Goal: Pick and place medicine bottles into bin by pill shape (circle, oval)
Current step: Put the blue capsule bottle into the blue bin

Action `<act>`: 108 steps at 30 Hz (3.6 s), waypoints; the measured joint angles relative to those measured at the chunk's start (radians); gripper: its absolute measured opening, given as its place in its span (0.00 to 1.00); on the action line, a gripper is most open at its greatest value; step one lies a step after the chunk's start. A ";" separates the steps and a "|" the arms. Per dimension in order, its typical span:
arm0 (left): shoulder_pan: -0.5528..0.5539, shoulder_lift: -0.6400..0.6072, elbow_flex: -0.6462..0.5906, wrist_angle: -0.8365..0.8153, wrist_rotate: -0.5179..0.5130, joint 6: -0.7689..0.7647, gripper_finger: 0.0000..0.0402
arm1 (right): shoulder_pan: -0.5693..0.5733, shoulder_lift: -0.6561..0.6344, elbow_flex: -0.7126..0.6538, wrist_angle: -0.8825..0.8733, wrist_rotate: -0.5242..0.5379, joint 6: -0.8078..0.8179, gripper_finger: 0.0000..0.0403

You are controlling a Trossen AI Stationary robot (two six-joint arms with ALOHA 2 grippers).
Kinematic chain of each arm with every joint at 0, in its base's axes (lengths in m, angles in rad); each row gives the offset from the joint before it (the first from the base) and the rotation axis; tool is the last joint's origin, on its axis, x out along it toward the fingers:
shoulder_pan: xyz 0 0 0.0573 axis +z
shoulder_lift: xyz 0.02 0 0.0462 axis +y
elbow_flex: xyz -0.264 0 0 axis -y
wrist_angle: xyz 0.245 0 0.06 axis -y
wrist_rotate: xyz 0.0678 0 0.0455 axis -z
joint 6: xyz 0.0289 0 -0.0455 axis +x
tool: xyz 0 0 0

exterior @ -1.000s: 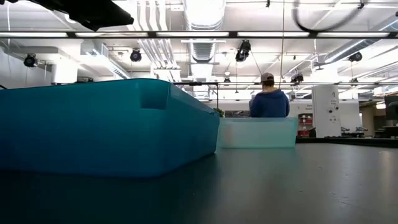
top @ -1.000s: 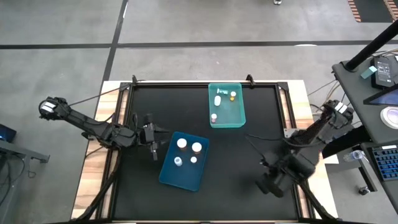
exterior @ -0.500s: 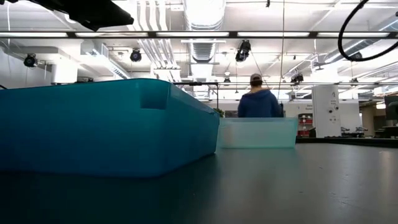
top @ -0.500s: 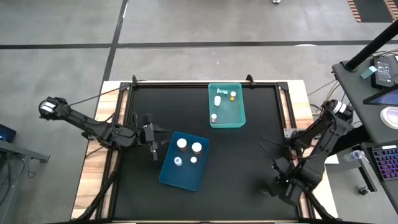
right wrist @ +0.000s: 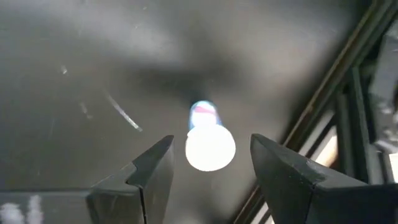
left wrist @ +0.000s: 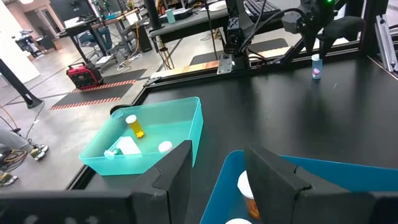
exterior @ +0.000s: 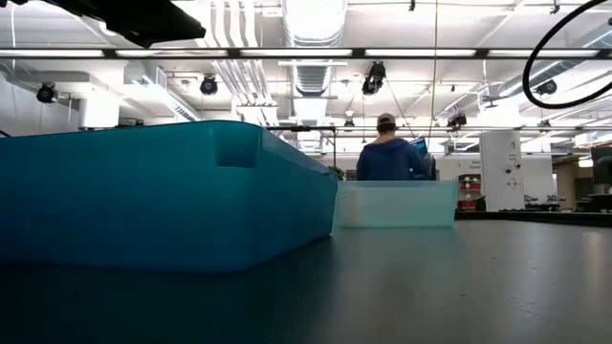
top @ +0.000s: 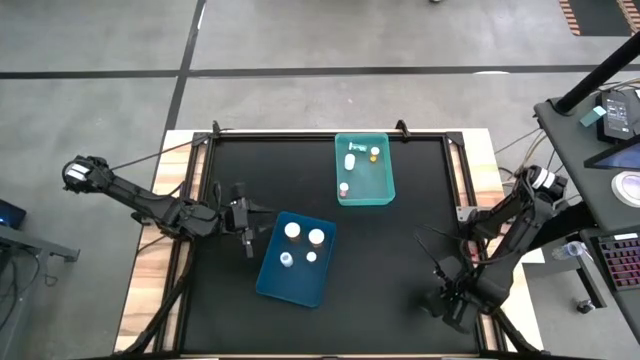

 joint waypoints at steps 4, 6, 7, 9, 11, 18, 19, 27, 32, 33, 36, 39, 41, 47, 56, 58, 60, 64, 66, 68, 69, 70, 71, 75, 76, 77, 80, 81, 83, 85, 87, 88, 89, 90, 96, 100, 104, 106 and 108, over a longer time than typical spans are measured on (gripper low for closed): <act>0.000 0.000 0.000 0.000 0.000 0.000 0.32 | 0.000 0.025 0.000 0.019 0.000 -0.010 0.50; 0.000 0.000 0.000 0.001 0.000 0.000 0.32 | 0.000 0.038 -0.001 0.020 -0.002 -0.010 0.50; 0.000 0.000 0.000 0.000 0.000 0.000 0.32 | 0.000 0.043 -0.001 0.020 -0.002 -0.015 0.50; 0.000 0.000 0.000 0.000 0.000 0.000 0.32 | 0.000 0.052 -0.001 0.024 -0.002 -0.024 0.50; 0.000 0.000 0.000 0.001 0.000 0.000 0.32 | 0.000 0.062 -0.001 0.027 -0.002 -0.026 0.50; 0.000 0.000 0.000 0.001 0.000 0.000 0.32 | 0.000 0.080 -0.001 0.041 -0.002 -0.054 0.43; 0.000 0.000 0.000 0.000 0.000 0.000 0.32 | 0.000 0.080 -0.001 0.044 -0.001 -0.054 0.42; 0.000 0.000 0.000 0.000 0.000 0.000 0.32 | 0.000 0.081 -0.007 0.047 -0.002 -0.053 0.27; 0.000 0.000 0.000 0.000 0.000 0.000 0.32 | 0.000 0.081 -0.008 0.046 -0.002 -0.053 0.26; 0.000 0.000 0.000 0.001 0.000 0.000 0.32 | 0.000 0.080 -0.008 0.046 -0.002 -0.053 0.27; 0.000 0.000 0.000 0.001 0.000 -0.001 0.32 | 0.000 0.068 -0.005 0.041 0.002 -0.054 0.29; 0.000 0.000 0.000 0.001 0.000 -0.001 0.32 | -0.003 0.045 0.007 0.042 0.010 -0.062 0.29; 0.000 0.000 0.000 0.001 0.000 -0.001 0.32 | -0.004 0.031 0.015 0.040 0.035 -0.071 0.28; 0.000 0.000 0.000 0.030 0.000 0.000 0.32 | -0.046 -0.017 0.056 0.041 0.254 -0.166 0.28; 0.000 0.000 -0.001 0.065 0.000 0.007 0.32 | -0.228 -0.061 0.127 0.046 0.400 -0.571 0.28; 0.000 0.000 -0.001 0.070 0.000 0.006 0.32 | -0.273 -0.062 0.141 0.047 0.403 -0.677 0.28; 0.000 0.006 -0.001 0.091 0.000 0.003 0.32 | -0.317 -0.062 0.150 0.049 0.403 -0.790 0.28; 0.000 0.030 -0.001 0.125 0.000 -0.001 0.32 | -0.400 -0.062 0.148 0.068 0.404 -1.001 0.28; 0.000 0.047 -0.001 0.141 0.001 -0.002 0.32 | -0.434 -0.062 0.147 0.090 0.405 -1.101 0.28; 0.000 0.070 -0.001 0.161 0.001 -0.017 0.32 | -0.460 -0.062 0.144 0.127 0.409 -1.198 0.28; 0.000 0.082 -0.001 0.172 0.002 -0.031 0.32 | -0.470 -0.062 0.143 0.151 0.418 -1.243 0.28; 0.000 0.094 -0.001 0.178 0.003 -0.047 0.32 | -0.476 -0.062 0.142 0.174 0.435 -1.287 0.28; 0.000 0.107 -0.001 0.188 0.003 -0.058 0.32 | -0.482 -0.062 0.141 0.200 0.459 -1.331 0.28; -0.001 0.160 -0.001 0.217 0.005 -0.107 0.32 | -0.486 -0.062 0.137 0.301 0.584 -1.490 0.28; -0.001 0.171 0.000 0.227 0.008 -0.117 0.32 | -0.486 -0.062 0.134 0.327 0.614 -1.528 0.28; -0.001 0.182 0.002 0.234 0.010 -0.131 0.32 | -0.486 -0.062 0.130 0.357 0.644 -1.567 0.28; -0.001 0.217 0.016 0.259 0.027 -0.154 0.32 | -0.486 -0.062 0.109 0.467 0.704 -1.685 0.28; -0.001 0.228 0.020 0.266 0.033 -0.157 0.32 | -0.487 -0.062 0.098 0.513 0.712 -1.729 0.28; -0.001 0.250 0.033 0.288 0.047 -0.158 0.32 | -0.491 -0.062 0.078 0.610 0.715 -1.816 0.28; -0.001 0.269 0.046 0.297 0.057 -0.159 0.32 | -0.496 -0.062 0.061 0.703 0.715 -1.893 0.28; -0.001 0.289 0.058 0.300 0.058 -0.159 0.32 | -0.500 -0.062 0.043 0.794 0.715 -1.968 0.28; -0.001 0.297 0.064 0.298 0.058 -0.159 0.32 | -0.501 -0.062 0.032 0.840 0.715 -2.004 0.28; -0.001 0.304 0.070 0.298 0.058 -0.159 0.32 | -0.503 -0.064 0.022 0.884 0.714 -2.040 0.28; -0.001 0.311 0.079 0.298 0.058 -0.159 0.32 | -0.504 -0.066 0.011 0.922 0.712 -2.071 0.28; -0.002 0.344 0.125 0.301 0.071 -0.159 0.32 | -0.526 -0.085 -0.063 1.106 0.678 -2.197 0.28; -0.003 0.349 0.140 0.299 0.083 -0.160 0.32 | -0.555 -0.094 -0.114 1.193 0.625 -2.223 0.29; -0.011 0.349 0.157 0.300 0.083 -0.161 0.32 | -0.593 -0.100 -0.186 1.297 0.570 -2.236 0.28; -0.015 0.349 0.165 0.300 0.084 -0.161 0.32 | -0.616 -0.102 -0.220 1.329 0.539 -2.227 0.28; -0.018 0.349 0.173 0.300 0.084 -0.161 0.32 | -0.639 -0.103 -0.237 1.346 0.524 -2.204 0.28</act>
